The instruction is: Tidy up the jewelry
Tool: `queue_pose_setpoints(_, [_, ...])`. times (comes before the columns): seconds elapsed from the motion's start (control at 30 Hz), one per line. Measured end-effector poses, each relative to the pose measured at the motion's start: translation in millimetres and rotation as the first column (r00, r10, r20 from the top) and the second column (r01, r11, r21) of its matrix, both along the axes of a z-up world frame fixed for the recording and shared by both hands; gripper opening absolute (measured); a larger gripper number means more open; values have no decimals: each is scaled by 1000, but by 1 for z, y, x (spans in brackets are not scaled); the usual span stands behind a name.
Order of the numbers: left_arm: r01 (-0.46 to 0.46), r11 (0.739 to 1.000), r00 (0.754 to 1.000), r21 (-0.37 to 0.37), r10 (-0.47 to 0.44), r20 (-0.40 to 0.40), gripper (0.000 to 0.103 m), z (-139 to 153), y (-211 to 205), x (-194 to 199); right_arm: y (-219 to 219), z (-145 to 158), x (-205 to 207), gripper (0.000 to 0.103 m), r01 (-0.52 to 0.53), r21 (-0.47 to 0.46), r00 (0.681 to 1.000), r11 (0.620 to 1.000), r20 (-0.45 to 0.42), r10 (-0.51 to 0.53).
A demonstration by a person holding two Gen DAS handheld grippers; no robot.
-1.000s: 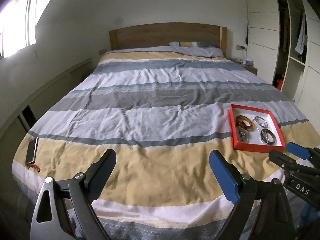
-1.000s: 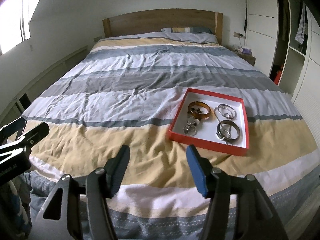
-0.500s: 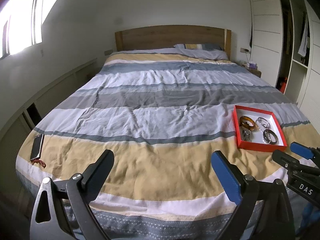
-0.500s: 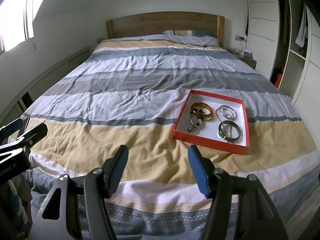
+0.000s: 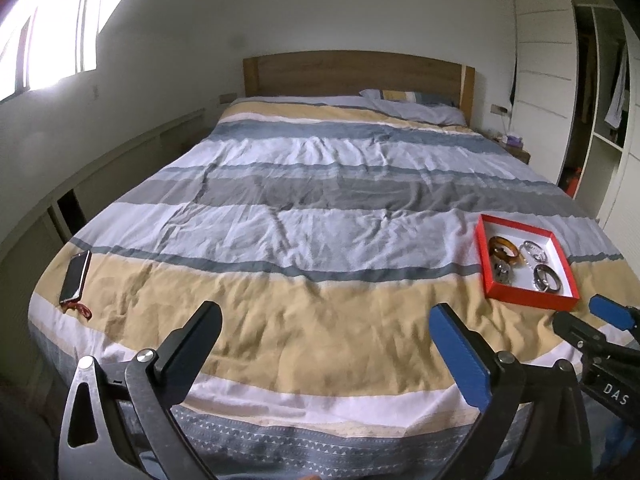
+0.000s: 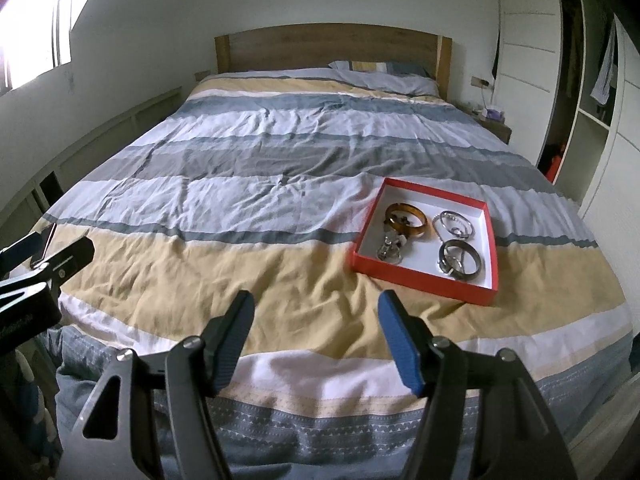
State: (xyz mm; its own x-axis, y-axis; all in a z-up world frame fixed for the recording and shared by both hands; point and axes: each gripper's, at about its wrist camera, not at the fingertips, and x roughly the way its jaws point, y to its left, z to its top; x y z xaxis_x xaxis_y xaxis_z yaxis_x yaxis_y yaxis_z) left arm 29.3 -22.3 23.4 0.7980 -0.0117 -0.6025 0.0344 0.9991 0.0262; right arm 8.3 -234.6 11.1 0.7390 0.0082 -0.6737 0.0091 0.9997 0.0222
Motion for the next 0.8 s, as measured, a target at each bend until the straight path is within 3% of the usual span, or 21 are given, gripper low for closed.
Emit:
queue_pose_setpoints(0.4, [-29, 999, 999, 16, 29, -31, 102, -12, 2, 4, 3, 0, -3, 63, -9, -58, 999, 998, 35, 11])
queue_pose_setpoints(0.8, [-27, 999, 999, 38, 28, -45, 102, -17, -1, 4, -1, -3, -3, 63, -2, -50, 1000, 999, 31, 4])
